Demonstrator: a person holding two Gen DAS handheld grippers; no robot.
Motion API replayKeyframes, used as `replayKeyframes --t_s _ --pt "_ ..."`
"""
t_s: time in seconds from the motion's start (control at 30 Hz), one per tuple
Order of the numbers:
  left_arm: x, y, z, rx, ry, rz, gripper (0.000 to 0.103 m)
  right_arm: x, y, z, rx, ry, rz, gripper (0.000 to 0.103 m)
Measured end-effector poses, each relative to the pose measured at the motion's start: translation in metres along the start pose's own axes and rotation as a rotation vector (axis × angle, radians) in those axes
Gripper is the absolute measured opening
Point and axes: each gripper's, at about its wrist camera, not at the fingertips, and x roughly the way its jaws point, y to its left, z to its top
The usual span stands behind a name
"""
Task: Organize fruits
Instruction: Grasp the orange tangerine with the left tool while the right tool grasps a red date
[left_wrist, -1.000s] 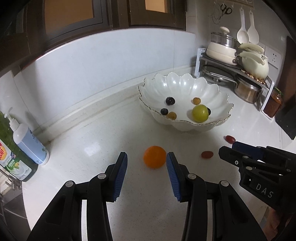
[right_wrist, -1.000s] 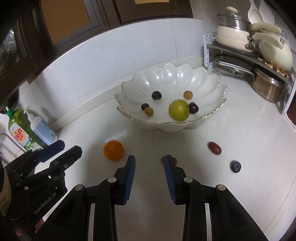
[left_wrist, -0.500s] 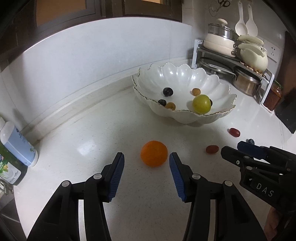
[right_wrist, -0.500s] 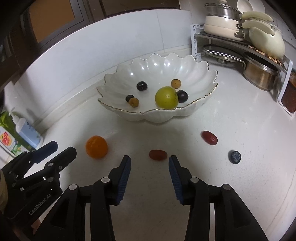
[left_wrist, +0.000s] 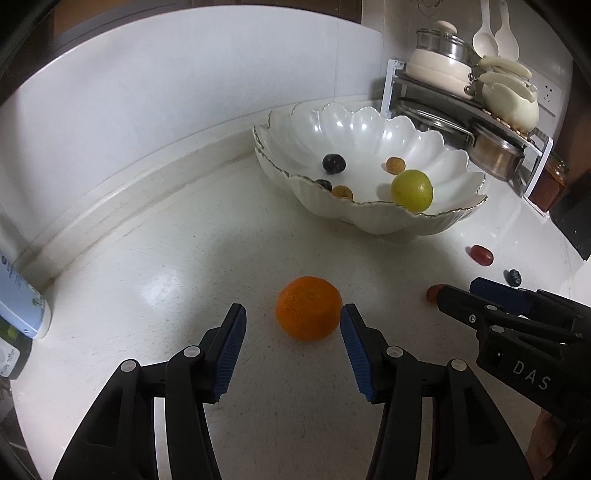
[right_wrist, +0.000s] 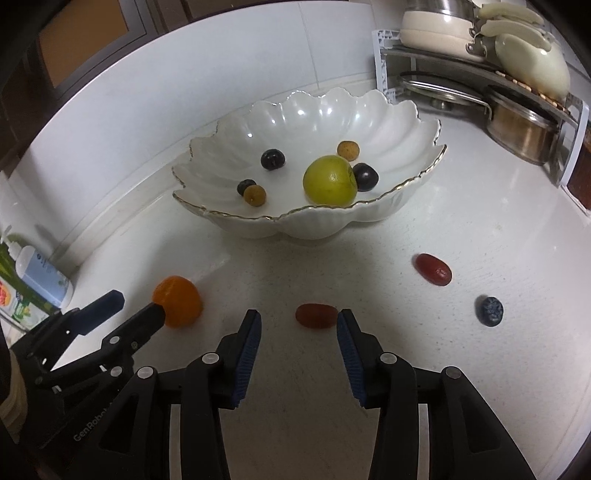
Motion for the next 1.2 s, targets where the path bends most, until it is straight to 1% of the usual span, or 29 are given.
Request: replayKeyframes --t_s 0.43,0.8,0.9,0.97,1.0,1.03,1.07,1.2 --pt "0.026 -0.007 0.003 0.010 0.039 -0.026 0.054 0.018 -0.005 0.000 0.013 0.031 -0.027 0.044" --pt "0.036 -0.008 0.004 0.012 0.055 -0.016 0.053 0.027 -0.004 0.001 -0.014 0.050 -0.068 0.043" --pt "0.037 -0.009 0.004 0.010 0.057 -0.009 0.052 0.027 -0.003 0.000 -0.025 0.043 -0.076 0.043" --pt "0.037 -0.009 0.005 0.006 0.058 -0.009 0.049 0.028 -0.003 0.001 -0.036 0.036 -0.084 0.040" --pt "0.037 -0.010 0.005 0.004 0.061 -0.016 0.046 0.029 -0.002 0.001 -0.043 0.035 -0.089 0.038" --pt "0.037 -0.011 0.005 0.004 0.063 -0.016 0.046 0.029 -0.002 0.001 -0.047 0.034 -0.089 0.032" --pt "0.038 -0.011 0.006 0.007 0.062 -0.012 0.045 0.029 -0.002 0.001 -0.051 0.032 -0.086 0.030" --pt "0.037 -0.013 0.006 0.011 0.062 0.004 0.044 0.029 -0.003 0.000 -0.059 0.031 -0.074 0.029"
